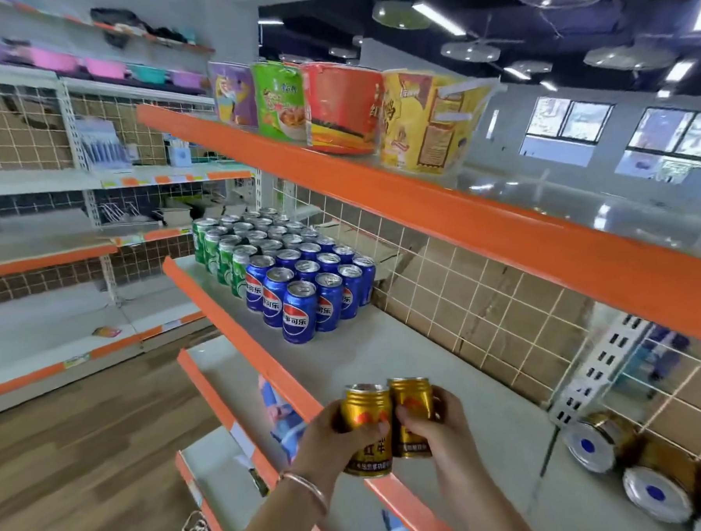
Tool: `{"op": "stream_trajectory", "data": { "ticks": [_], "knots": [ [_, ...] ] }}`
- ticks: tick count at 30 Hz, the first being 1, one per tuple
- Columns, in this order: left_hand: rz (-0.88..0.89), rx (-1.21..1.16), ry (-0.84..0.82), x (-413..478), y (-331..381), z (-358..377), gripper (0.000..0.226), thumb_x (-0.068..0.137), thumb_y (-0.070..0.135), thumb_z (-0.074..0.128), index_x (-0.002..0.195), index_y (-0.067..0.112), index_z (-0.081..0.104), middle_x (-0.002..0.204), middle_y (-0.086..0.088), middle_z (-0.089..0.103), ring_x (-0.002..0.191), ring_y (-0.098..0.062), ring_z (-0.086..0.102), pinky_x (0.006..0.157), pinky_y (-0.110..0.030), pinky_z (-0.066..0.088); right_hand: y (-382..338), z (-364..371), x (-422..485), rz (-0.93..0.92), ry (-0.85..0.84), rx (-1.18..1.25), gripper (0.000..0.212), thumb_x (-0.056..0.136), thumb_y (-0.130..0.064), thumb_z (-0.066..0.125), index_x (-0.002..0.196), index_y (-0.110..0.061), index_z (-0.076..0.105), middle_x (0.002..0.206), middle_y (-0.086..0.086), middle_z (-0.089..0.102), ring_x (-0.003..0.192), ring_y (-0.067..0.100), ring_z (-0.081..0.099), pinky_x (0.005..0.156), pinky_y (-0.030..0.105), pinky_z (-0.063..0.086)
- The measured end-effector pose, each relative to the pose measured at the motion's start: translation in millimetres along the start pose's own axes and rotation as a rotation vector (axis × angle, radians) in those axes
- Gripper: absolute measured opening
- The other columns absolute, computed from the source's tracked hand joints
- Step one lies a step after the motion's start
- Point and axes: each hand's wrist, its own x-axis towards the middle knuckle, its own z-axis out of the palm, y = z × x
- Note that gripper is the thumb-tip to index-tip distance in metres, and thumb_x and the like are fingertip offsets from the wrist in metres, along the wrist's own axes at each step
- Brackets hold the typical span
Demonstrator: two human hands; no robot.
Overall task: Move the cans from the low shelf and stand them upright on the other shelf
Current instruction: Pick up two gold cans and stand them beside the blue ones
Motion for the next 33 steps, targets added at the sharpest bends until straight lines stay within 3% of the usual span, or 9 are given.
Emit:
{"op": "stream_trajectory", "data": {
  "ticks": [4, 8, 12, 14, 18, 22, 25, 30, 33],
  "knots": [
    [0.028, 0.063, 0.009, 40, 2, -11, 0.066, 0.030, 0.038, 0.083, 0.091, 0.016, 0.069, 0.087, -0.009, 0.074, 0.081, -0.022, 0.067, 0.079, -0.034, 0.055, 14, 25, 44, -0.097, 0.065, -0.077, 0.056, 0.061, -0.012, 0.082, 0.105, -0.021, 0.050, 0.113, 0.011, 0.058, 0.102, 0.025, 0.062, 0.080, 0.042, 0.056],
    [0.040, 0.153, -0.032, 83, 7, -27, 0.062, 0.043, 0.034, 0.088, 0.100, 0.020, 0.066, 0.092, -0.004, 0.073, 0.085, -0.019, 0.068, 0.077, -0.027, 0.055, 22, 36, 78, -0.230, 0.076, -0.253, 0.049, 0.078, -0.005, 0.075, 0.107, -0.030, 0.044, 0.113, -0.007, 0.049, 0.106, 0.009, 0.054, 0.081, 0.018, 0.050],
    [0.059, 0.237, -0.072, 127, 12, -42, 0.041, 0.066, 0.016, 0.083, 0.096, 0.026, 0.058, 0.085, 0.008, 0.066, 0.078, -0.007, 0.062, 0.067, -0.018, 0.048, 29, 41, 102, -0.235, 0.211, -0.319, 0.070, 0.080, -0.014, 0.073, 0.136, -0.025, 0.033, 0.131, -0.004, 0.044, 0.119, 0.016, 0.049, 0.103, 0.037, 0.045],
    [0.074, 0.244, -0.090, 145, 14, -50, 0.044, 0.067, 0.015, 0.082, 0.101, 0.026, 0.056, 0.086, 0.008, 0.066, 0.078, -0.004, 0.060, 0.064, -0.015, 0.045, 33, 40, 114, -0.214, 0.250, -0.376, 0.070, 0.078, -0.010, 0.075, 0.134, -0.024, 0.035, 0.131, -0.003, 0.046, 0.122, 0.018, 0.048, 0.105, 0.036, 0.042],
    [0.191, 0.323, -0.196, 173, 9, -64, 0.070, 0.058, 0.028, 0.086, 0.119, 0.027, 0.052, 0.108, 0.004, 0.067, 0.098, -0.012, 0.063, 0.082, -0.018, 0.047, 33, 45, 139, -0.182, 0.314, -0.516, 0.058, 0.079, -0.019, 0.076, 0.126, -0.030, 0.044, 0.122, -0.001, 0.057, 0.113, 0.016, 0.054, 0.096, 0.028, 0.040],
    [0.243, 0.386, -0.314, 186, 5, -76, 0.072, 0.055, 0.022, 0.086, 0.111, 0.041, 0.045, 0.115, 0.016, 0.060, 0.107, 0.000, 0.056, 0.098, -0.019, 0.043, 34, 53, 174, -0.124, 0.456, -0.715, 0.069, 0.073, -0.042, 0.077, 0.133, -0.024, 0.046, 0.119, 0.009, 0.052, 0.111, 0.025, 0.052, 0.100, 0.039, 0.040],
    [0.220, 0.432, -0.318, 194, 1, -80, 0.086, 0.057, 0.029, 0.085, 0.128, 0.038, 0.038, 0.125, 0.014, 0.054, 0.118, -0.004, 0.050, 0.108, -0.027, 0.037, 30, 55, 206, -0.098, 0.445, -0.657, 0.081, 0.061, -0.049, 0.083, 0.130, -0.021, 0.050, 0.121, 0.012, 0.054, 0.110, 0.028, 0.056, 0.101, 0.046, 0.045],
    [0.168, 0.459, -0.348, 201, -3, -80, 0.105, 0.047, 0.043, 0.081, 0.140, 0.032, 0.032, 0.136, 0.007, 0.045, 0.123, -0.009, 0.047, 0.110, -0.032, 0.037, 19, 58, 237, -0.120, 0.429, -0.761, 0.069, 0.067, -0.018, 0.084, 0.128, -0.010, 0.053, 0.122, 0.013, 0.057, 0.115, 0.030, 0.054, 0.096, 0.051, 0.047],
    [0.170, 0.455, -0.344, 203, -4, -79, 0.100, 0.053, 0.034, 0.084, 0.139, 0.033, 0.032, 0.136, 0.009, 0.044, 0.123, -0.007, 0.046, 0.110, -0.027, 0.035, 8, 65, 246, -0.138, 0.423, -0.814, 0.053, 0.077, -0.005, 0.074, 0.126, -0.008, 0.054, 0.123, 0.013, 0.058, 0.118, 0.031, 0.053, 0.098, 0.044, 0.046]
  ]
}}
